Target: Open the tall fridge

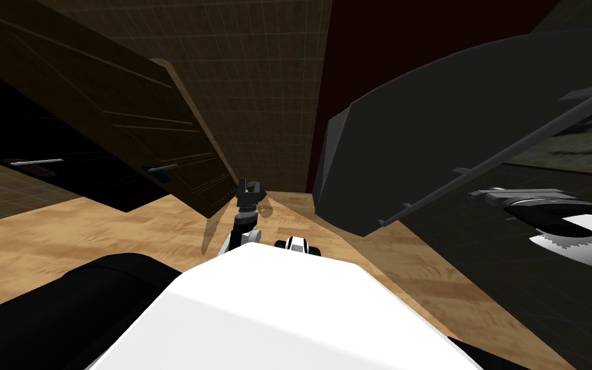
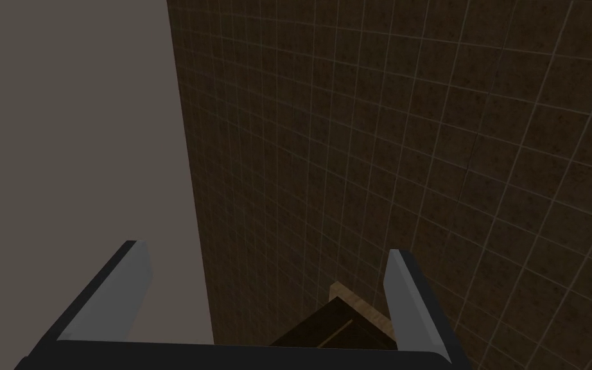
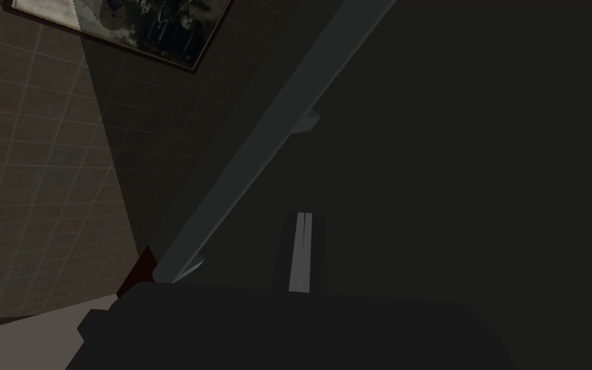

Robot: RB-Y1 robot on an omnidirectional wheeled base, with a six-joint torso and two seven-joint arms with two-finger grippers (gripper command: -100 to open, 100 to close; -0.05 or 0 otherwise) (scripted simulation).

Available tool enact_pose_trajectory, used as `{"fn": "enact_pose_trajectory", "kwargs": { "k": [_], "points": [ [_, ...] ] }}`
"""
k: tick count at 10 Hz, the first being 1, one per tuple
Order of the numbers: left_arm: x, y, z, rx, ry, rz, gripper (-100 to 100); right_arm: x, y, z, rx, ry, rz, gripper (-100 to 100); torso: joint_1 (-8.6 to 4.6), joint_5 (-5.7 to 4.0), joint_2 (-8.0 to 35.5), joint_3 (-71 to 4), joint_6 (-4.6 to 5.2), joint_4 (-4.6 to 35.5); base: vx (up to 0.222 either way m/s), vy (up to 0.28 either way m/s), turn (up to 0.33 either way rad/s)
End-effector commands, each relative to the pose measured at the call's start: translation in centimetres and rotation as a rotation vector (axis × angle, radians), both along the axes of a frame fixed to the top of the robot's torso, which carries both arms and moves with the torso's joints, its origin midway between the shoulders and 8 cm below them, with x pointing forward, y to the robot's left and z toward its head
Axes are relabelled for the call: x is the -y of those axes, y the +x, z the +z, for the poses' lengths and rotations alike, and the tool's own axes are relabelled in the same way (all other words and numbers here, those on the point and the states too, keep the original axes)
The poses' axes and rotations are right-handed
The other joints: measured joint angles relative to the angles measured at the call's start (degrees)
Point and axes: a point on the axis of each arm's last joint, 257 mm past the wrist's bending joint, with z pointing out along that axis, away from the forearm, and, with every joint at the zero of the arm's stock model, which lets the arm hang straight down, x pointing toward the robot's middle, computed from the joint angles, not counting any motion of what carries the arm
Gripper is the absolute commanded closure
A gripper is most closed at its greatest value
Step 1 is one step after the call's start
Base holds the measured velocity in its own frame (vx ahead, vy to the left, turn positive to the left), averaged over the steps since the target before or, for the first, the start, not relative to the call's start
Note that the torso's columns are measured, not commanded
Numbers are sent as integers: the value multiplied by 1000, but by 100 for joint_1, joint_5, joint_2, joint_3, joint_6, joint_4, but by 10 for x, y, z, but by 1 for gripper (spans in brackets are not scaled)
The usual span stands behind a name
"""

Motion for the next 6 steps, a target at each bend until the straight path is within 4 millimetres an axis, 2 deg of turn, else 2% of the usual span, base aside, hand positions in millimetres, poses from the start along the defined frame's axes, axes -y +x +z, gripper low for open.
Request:
{"fn": "enact_pose_trajectory", "kwargs": {
  "k": [1,3,6],
  "points": [
    [0,0,0,0,0,0,0,5,-2,6,-16,-22,9,100,14,5,9,6,0,3,-75,148,102],
    [0,0,0,0,-1,0,0,17,-8,10,-18,-28,-23,100,71,27,50,32,2,17,-116,185,21],
    [0,0,0,0,0,0,0,32,-21,22,7,-28,-71,100,-44,-15,-17,-11,-1,-6,-7,12,-3]
  ]
}}
